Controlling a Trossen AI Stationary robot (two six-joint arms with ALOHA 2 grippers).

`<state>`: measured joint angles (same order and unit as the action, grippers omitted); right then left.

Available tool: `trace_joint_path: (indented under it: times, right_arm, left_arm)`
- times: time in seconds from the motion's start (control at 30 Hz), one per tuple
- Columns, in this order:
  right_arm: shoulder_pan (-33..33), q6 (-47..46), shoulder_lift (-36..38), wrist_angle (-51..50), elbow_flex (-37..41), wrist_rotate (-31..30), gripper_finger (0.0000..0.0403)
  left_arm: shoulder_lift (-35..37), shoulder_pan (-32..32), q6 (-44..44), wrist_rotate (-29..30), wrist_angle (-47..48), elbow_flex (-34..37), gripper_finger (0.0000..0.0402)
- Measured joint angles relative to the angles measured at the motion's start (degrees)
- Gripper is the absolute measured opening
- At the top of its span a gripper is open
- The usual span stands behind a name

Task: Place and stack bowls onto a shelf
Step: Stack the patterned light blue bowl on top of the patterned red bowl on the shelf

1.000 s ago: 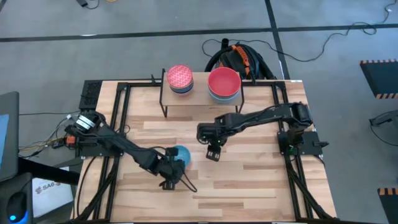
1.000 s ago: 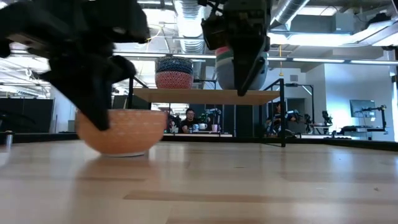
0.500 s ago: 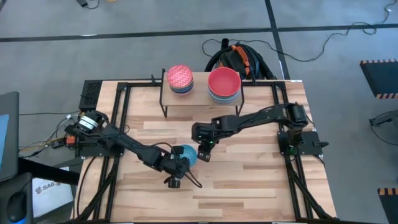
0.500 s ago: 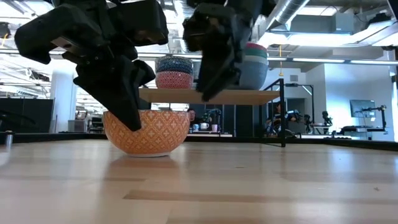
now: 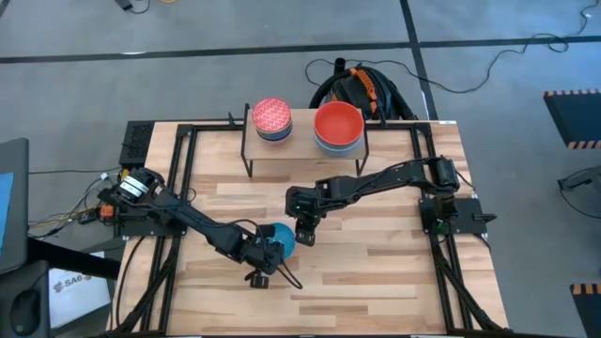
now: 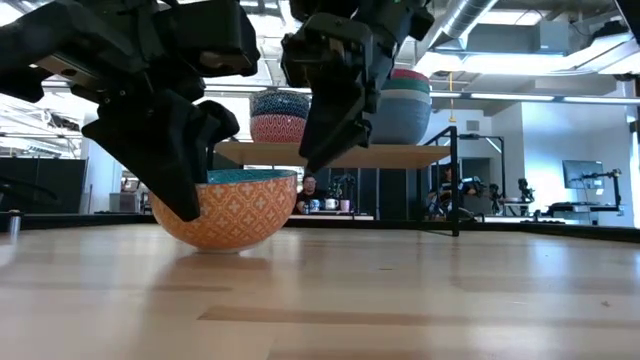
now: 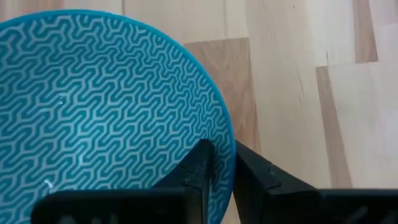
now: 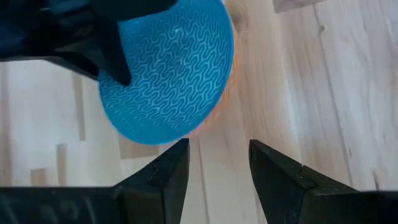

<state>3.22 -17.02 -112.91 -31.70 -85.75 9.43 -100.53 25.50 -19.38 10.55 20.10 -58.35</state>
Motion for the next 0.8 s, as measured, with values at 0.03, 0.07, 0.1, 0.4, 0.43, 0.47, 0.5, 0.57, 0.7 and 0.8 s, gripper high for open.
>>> trace_joint_path:
  times: [0.03,0.07,0.1,0.4,0.43,0.47,0.5,0.57,0.7,0.8]
  right_arm:
    - [-0.01,-0.02,-0.5,0.45,0.0,0.0,0.0193]
    - [0.05,-0.04,-0.85,0.63,0.03,0.1,0.0193]
    - [0.18,-0.04,-0.95,0.52,0.11,0.21,0.0193]
    - [1.65,0.0,-0.78,2.3,0.02,-0.04,0.0193]
    - [1.64,0.0,-0.78,2.29,0.02,-0.07,0.0193]
    - [1.65,0.0,-0.78,2.32,0.02,-0.09,0.0193]
    - [1.65,0.0,-0.78,2.42,0.02,-0.11,0.0193]
    - [1.75,0.0,-0.78,2.47,0.02,-0.22,0.0193]
    - [1.78,0.0,-0.78,3.24,0.02,-0.29,0.0195]
    - [1.78,-0.07,-0.78,3.77,0.02,-0.5,0.0201]
  left_arm:
    - [0.02,0.0,0.02,0.06,0.0,0.0,0.0034]
    - [0.04,0.0,0.07,0.15,0.0,0.0,0.0033]
    - [0.04,0.0,0.04,0.17,-0.02,0.0,0.0032]
    - [0.07,0.0,-0.77,-0.04,-0.35,-0.02,0.0049]
    - [0.07,0.05,-0.82,-0.04,-0.36,-0.02,0.0055]
    - [0.06,0.07,-1.04,0.0,-0.22,-0.02,0.0061]
    - [0.04,0.07,-1.39,0.0,-0.15,0.0,0.0068]
    - [0.02,0.07,-2.56,0.0,-0.17,0.0,0.0084]
    - [0.02,0.04,-5.12,0.24,-0.34,0.0,0.0123]
    - [0.02,0.09,-6.36,0.2,0.34,-0.46,0.0152]
